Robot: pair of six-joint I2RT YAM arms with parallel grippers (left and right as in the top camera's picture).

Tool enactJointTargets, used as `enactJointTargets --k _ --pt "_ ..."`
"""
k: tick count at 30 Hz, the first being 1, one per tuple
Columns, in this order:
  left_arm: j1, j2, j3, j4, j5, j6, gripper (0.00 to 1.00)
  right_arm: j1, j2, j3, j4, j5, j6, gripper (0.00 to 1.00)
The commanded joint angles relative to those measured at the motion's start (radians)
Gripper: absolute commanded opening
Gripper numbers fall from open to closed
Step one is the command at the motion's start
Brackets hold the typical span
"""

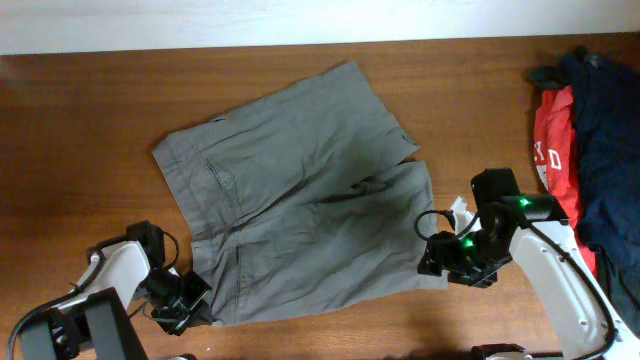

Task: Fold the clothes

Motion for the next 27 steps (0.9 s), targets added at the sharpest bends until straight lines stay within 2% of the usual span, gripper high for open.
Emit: enactJointTargets --k 1,6,12,17,21,22,27 --pt "0.002 0.011 -0.008 0.031 0.021 -0.004 0.04 -0.001 0.000 -0.045 0.010 -0.013 0.043 0.67" --pt "0.002 0.011 -0.008 0.037 0.034 0.016 0.04 -0.001 0.000 -0.172 0.090 -0.017 0.133 0.63" --pt "0.002 0.011 -0.008 0.039 0.035 0.029 0.07 -0.001 0.000 -0.306 0.318 -0.067 0.218 0.58" --pt "0.002 0.011 -0.008 0.039 0.034 0.072 0.29 -0.001 0.000 -0.369 0.436 -0.064 0.263 0.58" --pt "0.002 0.011 -0.008 0.033 0.035 0.085 0.37 -0.001 0.001 -0.380 0.493 -0.001 0.308 0.58" --pt "0.002 0.011 -0.008 0.031 0.039 0.085 0.37 -0.001 0.001 -0.380 0.498 0.011 0.307 0.56" --pt "0.002 0.009 -0.008 0.029 0.046 0.090 0.38 -0.001 0.001 -0.380 0.537 0.041 0.291 0.15"
